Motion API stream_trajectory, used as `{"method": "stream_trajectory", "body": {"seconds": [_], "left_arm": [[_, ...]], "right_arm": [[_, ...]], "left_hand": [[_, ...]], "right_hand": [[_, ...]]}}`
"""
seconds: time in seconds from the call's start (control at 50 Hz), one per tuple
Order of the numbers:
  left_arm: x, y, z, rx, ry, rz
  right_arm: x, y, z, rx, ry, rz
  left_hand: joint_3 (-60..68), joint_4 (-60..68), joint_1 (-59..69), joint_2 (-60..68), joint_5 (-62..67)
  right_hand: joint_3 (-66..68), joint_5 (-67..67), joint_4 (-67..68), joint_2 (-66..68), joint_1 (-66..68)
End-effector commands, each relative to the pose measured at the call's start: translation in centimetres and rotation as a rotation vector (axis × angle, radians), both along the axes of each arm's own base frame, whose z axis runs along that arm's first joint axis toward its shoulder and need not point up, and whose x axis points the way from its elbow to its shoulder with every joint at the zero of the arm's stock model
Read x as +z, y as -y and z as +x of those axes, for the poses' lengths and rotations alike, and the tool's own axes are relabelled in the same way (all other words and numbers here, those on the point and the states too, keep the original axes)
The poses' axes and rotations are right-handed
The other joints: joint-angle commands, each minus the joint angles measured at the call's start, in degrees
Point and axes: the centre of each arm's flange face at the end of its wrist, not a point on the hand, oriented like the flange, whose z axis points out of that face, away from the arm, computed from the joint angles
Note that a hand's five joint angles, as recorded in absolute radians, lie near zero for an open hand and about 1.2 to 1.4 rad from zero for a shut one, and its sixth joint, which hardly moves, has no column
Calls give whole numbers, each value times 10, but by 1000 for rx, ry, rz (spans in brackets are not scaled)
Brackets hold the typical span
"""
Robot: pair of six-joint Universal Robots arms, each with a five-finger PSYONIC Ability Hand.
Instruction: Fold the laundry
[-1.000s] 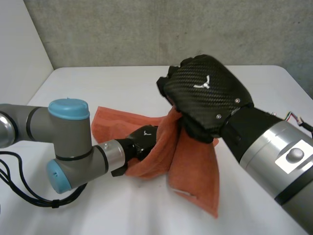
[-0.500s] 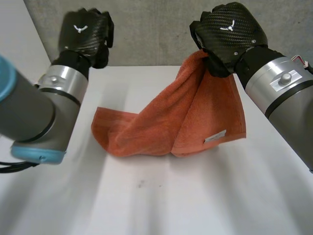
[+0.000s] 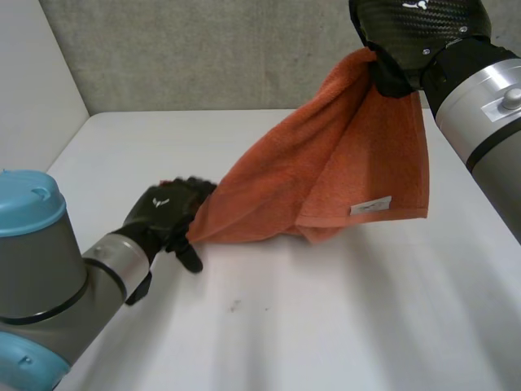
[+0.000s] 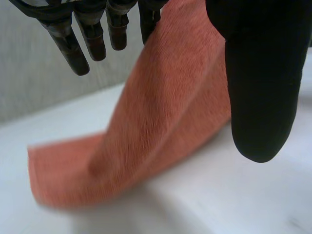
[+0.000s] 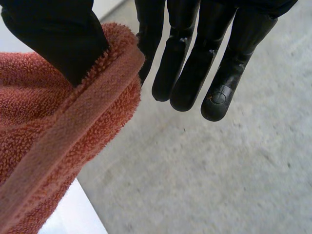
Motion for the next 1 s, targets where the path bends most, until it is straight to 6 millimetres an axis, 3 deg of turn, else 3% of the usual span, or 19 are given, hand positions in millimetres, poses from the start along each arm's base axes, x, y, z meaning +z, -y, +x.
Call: {"method": "stream_trajectory", "body": {"seconds": [0.02, 0.14, 0.32, 0.54, 0.9, 0.96, 0.98, 1.0], "left_arm": [[-12, -7, 14, 91, -101, 161], [-33, 4, 7, 98, -108, 160], [-45, 30, -5, 129, -119, 95], [-59, 47, -22, 111, -124, 69], [-61, 21, -53, -3, -130, 66], [-63, 16, -60, -26, -129, 67], [-64, 15, -62, -31, -128, 67], [-64, 15, -62, -31, -128, 67]], "right_arm": [[-20, 16, 3, -71, -10, 66], [-29, 13, 5, -59, -4, 103], [-46, 9, 5, -35, 12, 178], [-56, 10, 1, -50, 8, 209], [-55, 13, -1, -54, 57, 232], [-55, 14, -2, -56, 57, 232], [-55, 14, -2, -56, 57, 232], [-55, 14, -2, -56, 57, 232]], "left_hand": [[15, 15, 8, 16, 3], [13, 13, 6, 14, 1], [25, 25, 18, 26, 13], [232, 232, 225, 232, 220], [225, 225, 218, 226, 213], [291, 291, 284, 291, 279], [452, 452, 445, 453, 441], [454, 454, 447, 455, 442]], "right_hand": [[119, 139, 116, 120, 237], [119, 139, 116, 120, 237], [119, 139, 116, 120, 237], [119, 139, 116, 120, 237], [119, 139, 116, 120, 237], [119, 139, 116, 120, 237], [119, 139, 116, 120, 237], [119, 139, 116, 120, 237]]}}
